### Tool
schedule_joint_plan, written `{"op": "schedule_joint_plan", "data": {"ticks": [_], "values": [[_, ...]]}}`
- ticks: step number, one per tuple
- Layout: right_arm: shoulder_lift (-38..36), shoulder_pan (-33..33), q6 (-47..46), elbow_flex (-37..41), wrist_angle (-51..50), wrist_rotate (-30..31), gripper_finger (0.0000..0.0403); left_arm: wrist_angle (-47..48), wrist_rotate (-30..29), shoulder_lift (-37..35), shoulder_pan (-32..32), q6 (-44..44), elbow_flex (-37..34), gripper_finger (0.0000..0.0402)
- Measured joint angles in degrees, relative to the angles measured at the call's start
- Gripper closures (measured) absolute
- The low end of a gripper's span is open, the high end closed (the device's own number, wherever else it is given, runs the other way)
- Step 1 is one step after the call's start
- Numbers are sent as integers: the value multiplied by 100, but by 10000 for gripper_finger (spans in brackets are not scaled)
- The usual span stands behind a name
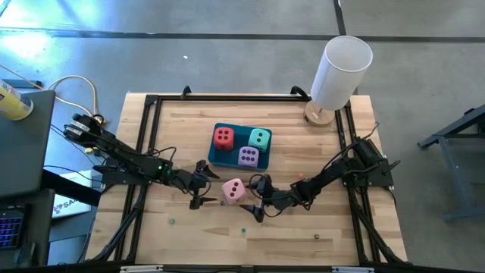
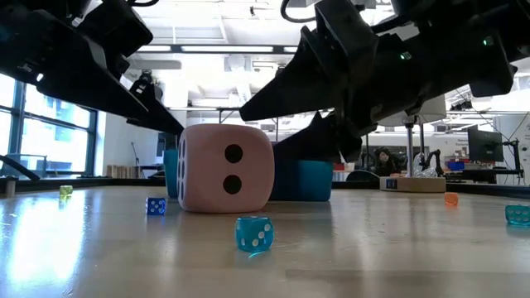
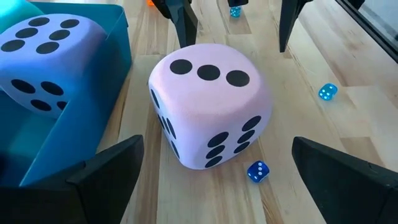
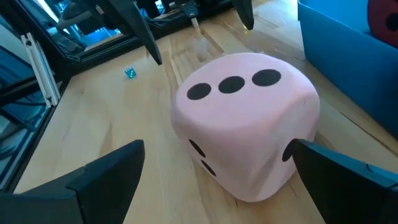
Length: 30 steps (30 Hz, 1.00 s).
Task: Pick & Place Dice
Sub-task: Put the pink die into the blue bin
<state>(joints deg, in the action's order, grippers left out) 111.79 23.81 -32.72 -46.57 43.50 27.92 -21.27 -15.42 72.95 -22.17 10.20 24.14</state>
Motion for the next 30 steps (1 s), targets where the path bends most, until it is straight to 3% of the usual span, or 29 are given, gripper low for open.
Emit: {"op": "schedule_joint_plan", "data": {"ticks": [9,30], "values": [[0,0,301,0,411,-144,3,-93,0,0,0,6,0,2],[0,-168,-47,0,293,-502,3,-265,28,2,-151,376,0,2]]}}
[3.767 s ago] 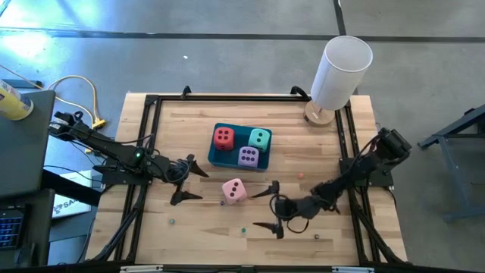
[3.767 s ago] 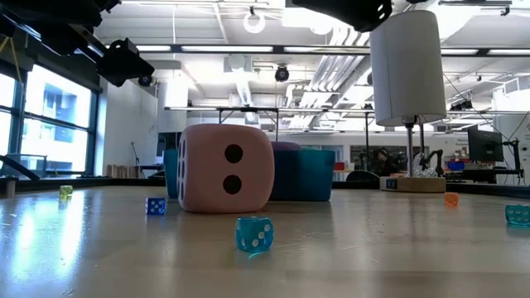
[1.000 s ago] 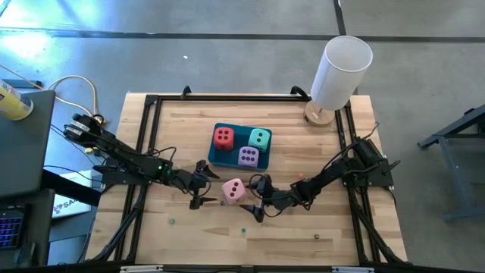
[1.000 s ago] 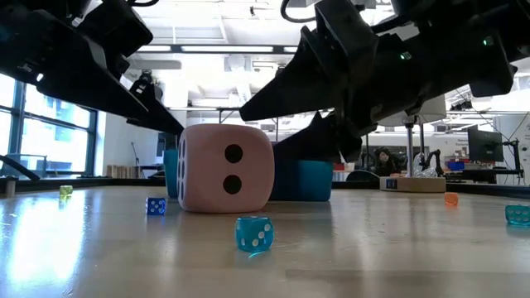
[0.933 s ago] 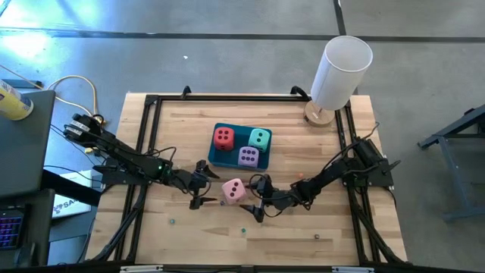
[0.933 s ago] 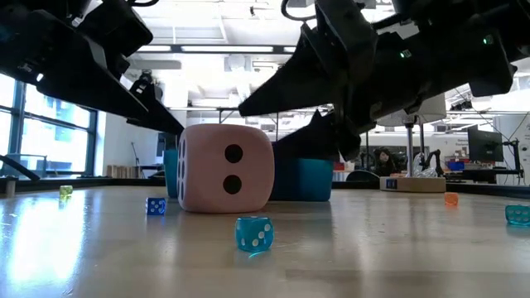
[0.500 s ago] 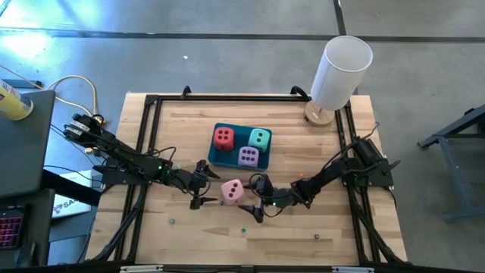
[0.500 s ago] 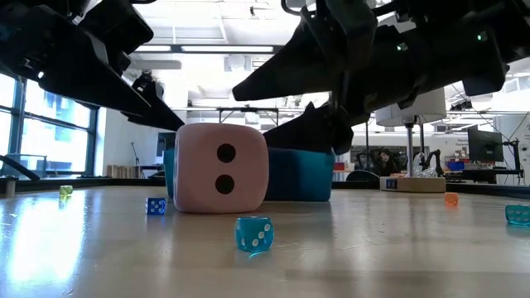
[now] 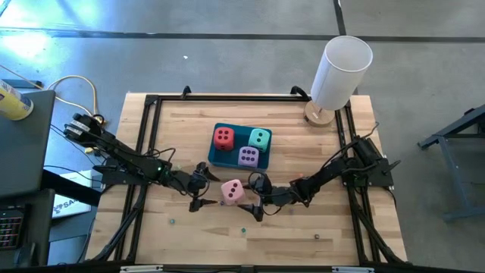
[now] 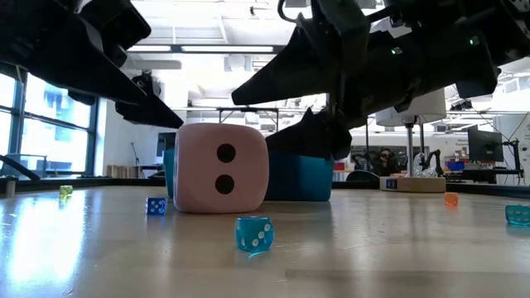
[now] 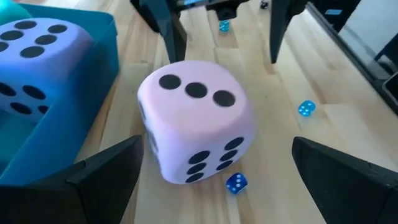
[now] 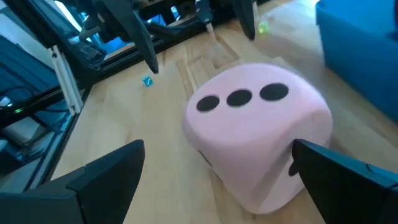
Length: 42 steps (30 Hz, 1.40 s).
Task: Pick & Place Dice
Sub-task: Put the pink die into the blue bin
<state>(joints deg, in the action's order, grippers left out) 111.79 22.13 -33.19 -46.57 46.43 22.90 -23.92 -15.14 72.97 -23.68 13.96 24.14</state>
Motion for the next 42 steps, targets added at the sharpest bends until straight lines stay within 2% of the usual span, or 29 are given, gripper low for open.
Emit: {"op": "schedule_joint_plan", "data": {"ticks": [6,15,30,42], "values": [[0,114,-151,0,-83,-384,3,-59,-4,0,-63,-35,0,2],[2,223,-168,0,-133,-543,3,-59,-7,0,-61,-39,0,2],[2,184,-168,0,-120,-503,3,-73,-15,35,-61,-22,0,2],[2,144,-155,0,-89,-488,3,-1342,-193,1414,-61,-61,2,2]]}}
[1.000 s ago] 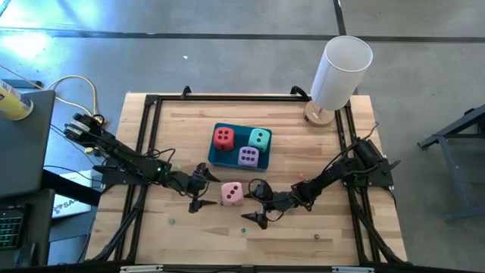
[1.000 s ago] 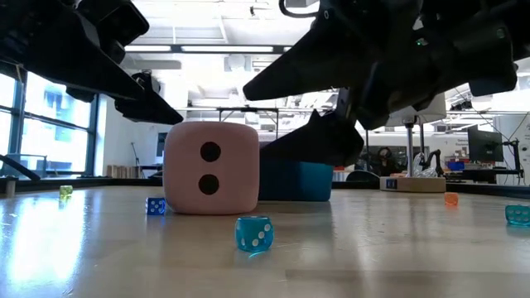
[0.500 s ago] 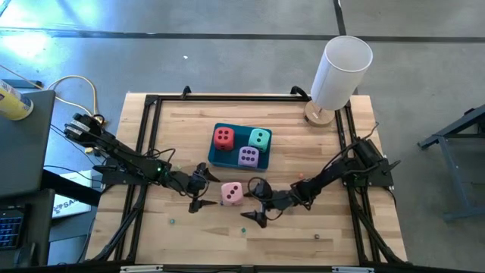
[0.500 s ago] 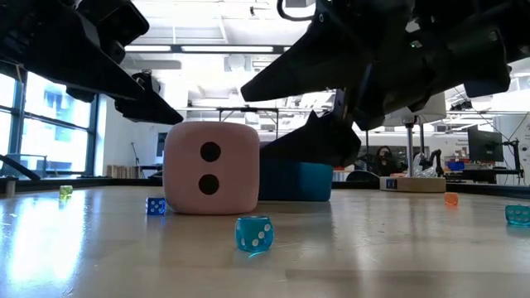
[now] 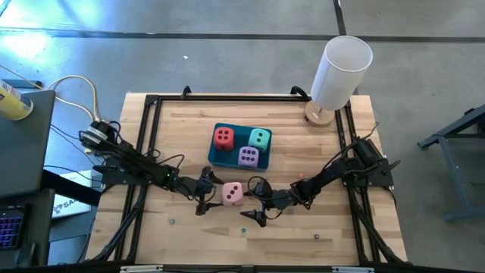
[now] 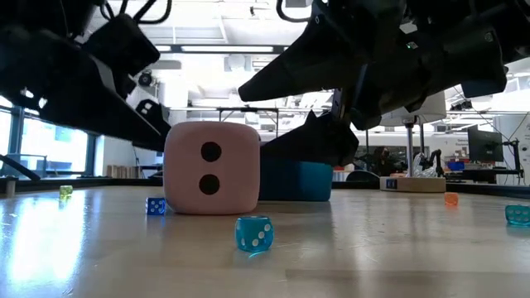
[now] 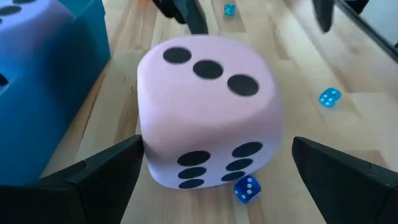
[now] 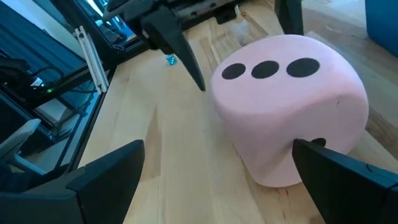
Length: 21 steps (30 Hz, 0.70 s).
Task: Pick & Place Dice
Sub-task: Put the pink die into the blue bin
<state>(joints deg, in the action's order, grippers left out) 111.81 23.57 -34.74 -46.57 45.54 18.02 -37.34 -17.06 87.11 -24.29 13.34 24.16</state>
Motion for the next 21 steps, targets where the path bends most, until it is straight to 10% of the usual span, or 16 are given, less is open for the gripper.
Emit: {"op": "schedule_joint_plan", "data": {"ticks": [21], "values": [[0,-103,16,2,-24,41,3,-197,-476,124,-85,22,0,2]]}}
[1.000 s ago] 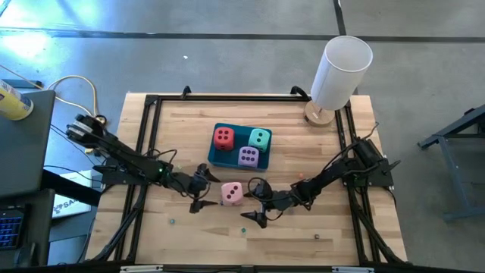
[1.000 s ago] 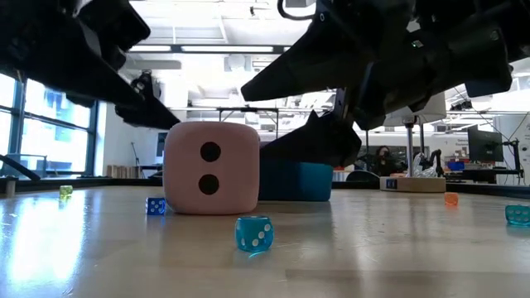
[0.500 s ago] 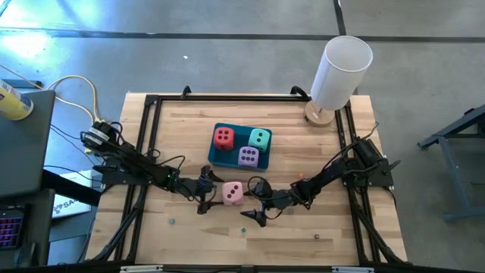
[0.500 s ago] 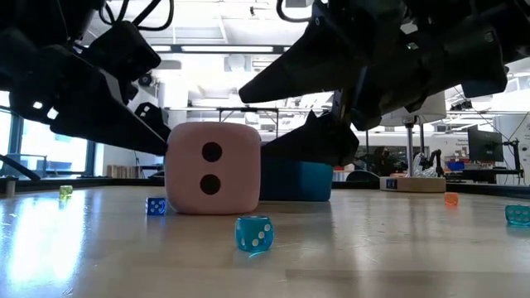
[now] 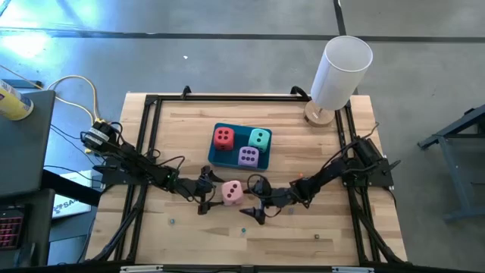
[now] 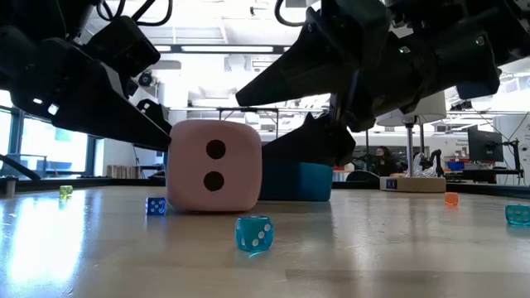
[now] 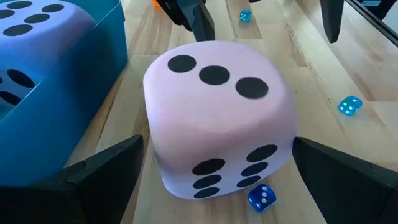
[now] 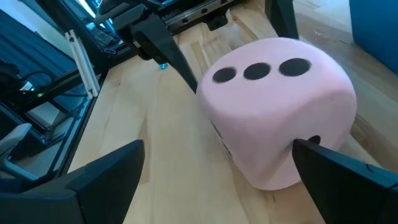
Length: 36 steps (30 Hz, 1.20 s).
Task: Pick & Place Dice
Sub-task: Put the pink die into the blue bin
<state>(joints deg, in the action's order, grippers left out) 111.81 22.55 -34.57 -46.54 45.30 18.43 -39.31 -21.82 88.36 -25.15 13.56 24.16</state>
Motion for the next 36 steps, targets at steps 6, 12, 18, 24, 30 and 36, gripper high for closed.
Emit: {"op": "schedule_joint_plan", "data": {"ticks": [6,12,18,24,30,36], "values": [[0,-11,-10,0,-2,6,3,2,-47,0,34,20,0,2],[0,-13,-10,0,-9,44,3,1,-58,0,107,83,0,2],[0,-13,-12,0,-18,53,3,-85,-83,0,207,22,0,2],[0,-15,-11,4,-22,70,3,-89,-99,-2,308,-9,0,2],[0,-15,14,7,-24,82,3,-57,-311,-2,313,-298,-2,2],[0,-15,25,9,-24,79,3,-51,-457,-3,307,-327,-2,2]]}}
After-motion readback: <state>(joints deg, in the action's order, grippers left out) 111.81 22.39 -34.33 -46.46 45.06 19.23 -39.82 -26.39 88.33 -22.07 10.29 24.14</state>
